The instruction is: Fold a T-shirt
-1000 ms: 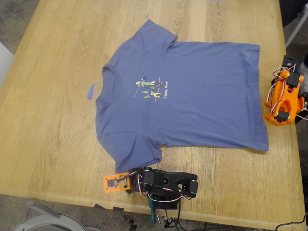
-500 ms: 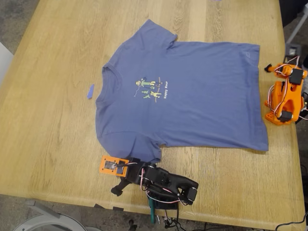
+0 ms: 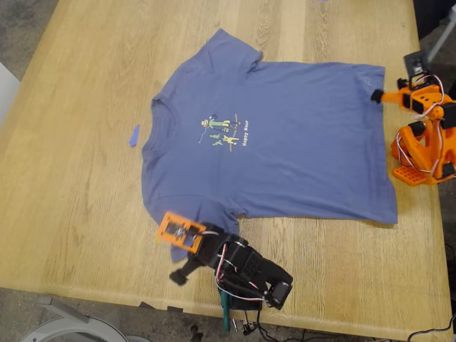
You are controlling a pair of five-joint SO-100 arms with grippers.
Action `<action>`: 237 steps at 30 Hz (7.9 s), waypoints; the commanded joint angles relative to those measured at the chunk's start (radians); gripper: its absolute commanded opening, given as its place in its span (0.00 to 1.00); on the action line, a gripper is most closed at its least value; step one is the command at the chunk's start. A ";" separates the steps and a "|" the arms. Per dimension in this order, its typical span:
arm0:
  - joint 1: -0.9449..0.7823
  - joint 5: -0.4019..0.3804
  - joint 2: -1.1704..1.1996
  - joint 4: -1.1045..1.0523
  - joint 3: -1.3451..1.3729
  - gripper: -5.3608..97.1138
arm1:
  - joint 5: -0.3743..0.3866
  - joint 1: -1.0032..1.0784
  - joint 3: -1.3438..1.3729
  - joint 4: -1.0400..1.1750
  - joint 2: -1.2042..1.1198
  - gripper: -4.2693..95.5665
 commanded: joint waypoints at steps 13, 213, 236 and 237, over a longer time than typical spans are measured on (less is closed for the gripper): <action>0.561 0.172 -0.287 0.000 -0.190 0.73 | -0.054 -0.756 -0.284 0.126 -0.419 0.40; 0.522 -0.140 -2.911 -0.212 -2.508 0.05 | 0.752 -1.250 -0.360 -1.445 -2.094 0.30; 0.540 -0.138 -2.747 -0.112 -2.508 0.05 | 0.767 -1.279 -0.603 -1.117 -2.307 0.17; 0.540 -0.138 -2.737 -0.098 -2.508 0.05 | 0.764 -1.276 -0.606 -1.098 -2.310 0.17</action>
